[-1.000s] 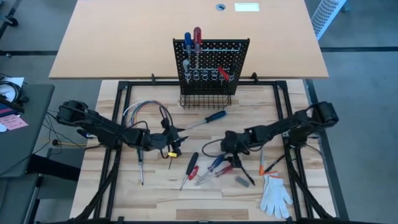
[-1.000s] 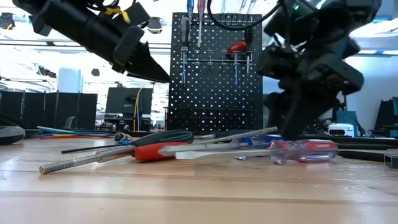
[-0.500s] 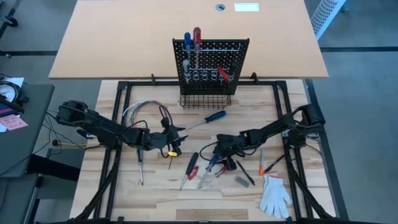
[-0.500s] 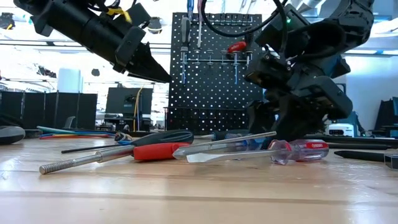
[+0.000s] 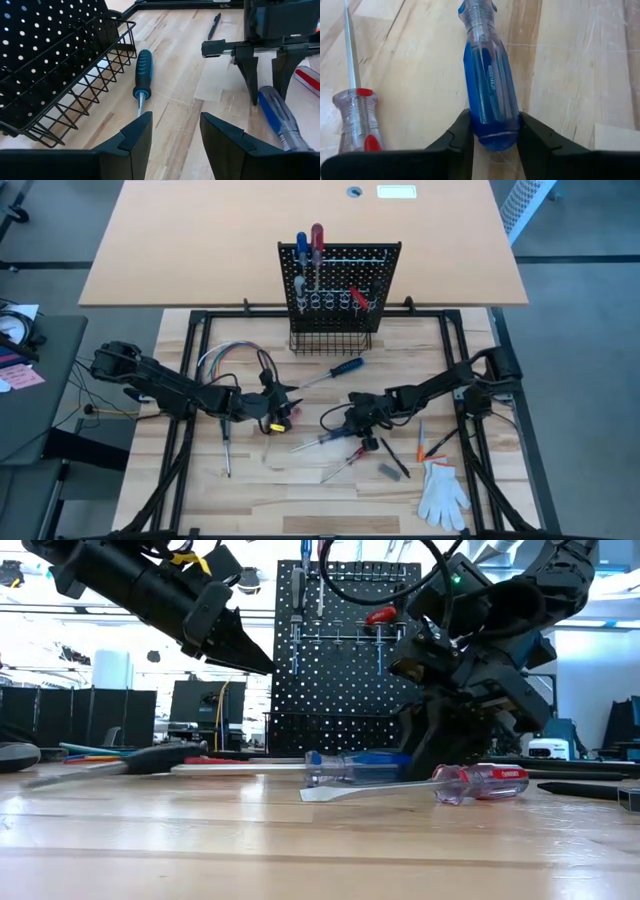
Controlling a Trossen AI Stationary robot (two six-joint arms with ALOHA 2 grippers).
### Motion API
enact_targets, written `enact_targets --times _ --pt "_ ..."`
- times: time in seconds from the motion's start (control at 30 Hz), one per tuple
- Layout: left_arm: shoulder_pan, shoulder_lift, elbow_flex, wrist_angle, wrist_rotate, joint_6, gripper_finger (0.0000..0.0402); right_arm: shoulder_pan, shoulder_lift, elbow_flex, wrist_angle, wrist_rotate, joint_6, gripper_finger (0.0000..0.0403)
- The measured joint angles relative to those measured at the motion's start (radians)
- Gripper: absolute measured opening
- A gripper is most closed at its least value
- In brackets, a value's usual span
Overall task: Hang tools onto peg board
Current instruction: Hang the blue transparent screwdriver on the black peg board
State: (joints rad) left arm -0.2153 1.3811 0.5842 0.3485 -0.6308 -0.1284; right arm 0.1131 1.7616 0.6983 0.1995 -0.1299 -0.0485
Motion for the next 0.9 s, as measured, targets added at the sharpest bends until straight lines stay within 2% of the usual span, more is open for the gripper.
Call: enact_targets --times 0.13,0.23,0.37,0.53,0.63,0.77,0.9 --pt "0.000 0.000 0.000 0.000 0.004 0.014 0.0159 0.002 -0.074 -0.003 -0.122 0.011 0.054 0.0112" --pt "0.000 0.000 0.000 0.003 0.074 0.045 0.0159 0.012 -0.156 -0.006 -0.240 0.046 0.090 0.0115" --pt "-0.007 0.031 0.000 0.057 0.171 0.106 0.0159 0.028 -0.262 0.011 -0.395 0.145 0.171 0.0116" --pt "-0.022 0.168 0.029 0.111 0.290 0.240 0.0159 0.026 -0.317 0.071 -0.521 0.184 0.231 0.0115" --pt "-0.022 0.271 0.079 0.108 0.313 0.245 0.0159 0.026 -0.315 0.095 -0.525 0.185 0.218 0.0114" --pt "-0.021 0.376 0.169 0.021 0.311 0.235 0.0159 0.026 -0.299 0.110 -0.522 0.185 0.198 0.0114" --pt "-0.021 0.420 0.268 -0.133 0.307 0.213 0.0153 0.026 -0.299 0.111 -0.527 0.185 0.198 0.0114"
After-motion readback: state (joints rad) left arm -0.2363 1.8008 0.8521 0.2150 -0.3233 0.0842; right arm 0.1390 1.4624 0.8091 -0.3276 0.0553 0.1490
